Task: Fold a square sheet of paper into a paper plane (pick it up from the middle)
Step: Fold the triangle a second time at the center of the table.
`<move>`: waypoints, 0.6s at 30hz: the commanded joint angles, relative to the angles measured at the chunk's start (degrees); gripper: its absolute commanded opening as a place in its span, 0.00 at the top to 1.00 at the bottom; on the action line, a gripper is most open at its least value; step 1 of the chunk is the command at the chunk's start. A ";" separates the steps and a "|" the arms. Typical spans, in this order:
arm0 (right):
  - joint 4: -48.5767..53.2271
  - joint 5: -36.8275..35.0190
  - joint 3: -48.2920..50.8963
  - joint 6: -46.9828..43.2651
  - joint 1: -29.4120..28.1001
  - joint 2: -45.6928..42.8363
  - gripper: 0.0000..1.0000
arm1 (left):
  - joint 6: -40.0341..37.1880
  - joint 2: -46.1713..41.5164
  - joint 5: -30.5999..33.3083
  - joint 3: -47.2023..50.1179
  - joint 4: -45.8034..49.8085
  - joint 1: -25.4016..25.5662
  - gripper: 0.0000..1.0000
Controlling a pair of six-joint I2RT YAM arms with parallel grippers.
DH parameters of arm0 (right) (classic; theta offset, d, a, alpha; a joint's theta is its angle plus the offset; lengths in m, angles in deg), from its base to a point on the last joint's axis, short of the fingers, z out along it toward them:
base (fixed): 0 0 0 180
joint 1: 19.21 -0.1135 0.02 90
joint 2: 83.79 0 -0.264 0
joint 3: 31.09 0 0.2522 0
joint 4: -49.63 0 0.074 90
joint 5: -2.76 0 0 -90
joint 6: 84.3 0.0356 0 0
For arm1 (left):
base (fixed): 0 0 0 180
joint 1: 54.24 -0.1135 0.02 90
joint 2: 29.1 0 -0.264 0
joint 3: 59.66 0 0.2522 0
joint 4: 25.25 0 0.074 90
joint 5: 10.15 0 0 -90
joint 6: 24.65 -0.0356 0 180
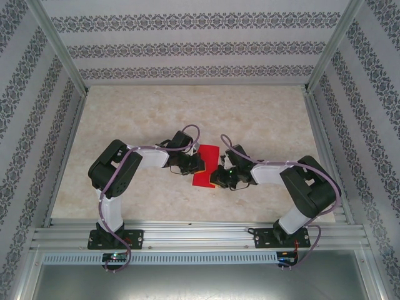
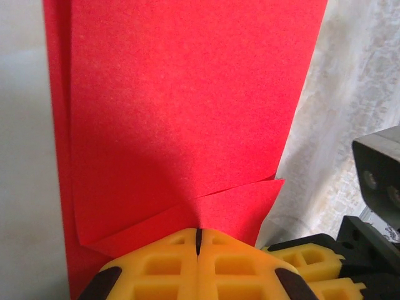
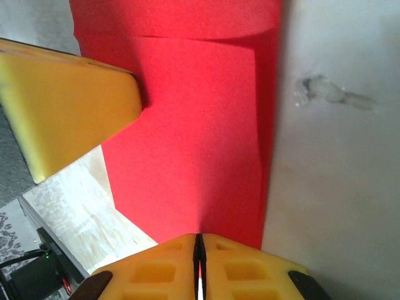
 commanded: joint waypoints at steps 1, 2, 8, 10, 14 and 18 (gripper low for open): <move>2.62 -0.11 4.03 -0.20 -0.24 -1.04 0.87 | -0.07 2.34 5.77 2.10 5.05 -1.00 0.93; 3.05 0.01 4.74 -0.43 -0.23 -2.02 0.87 | -0.07 2.41 5.84 2.16 5.10 -1.01 0.94; 9.71 -1.66 7.71 -2.21 1.06 -10.06 0.86 | -0.09 2.38 5.63 1.91 4.98 -1.02 0.93; 10.17 -2.07 7.51 -2.23 1.75 -12.50 0.85 | -0.09 2.33 5.22 1.68 4.77 -0.99 0.93; 10.80 -5.20 5.27 -1.44 2.68 -16.00 0.74 | 0.13 1.98 4.04 1.34 4.19 -0.99 0.92; 8.60 -5.13 1.80 -0.32 3.53 -13.54 0.65 | 0.06 0.72 2.61 0.59 3.96 -0.83 0.90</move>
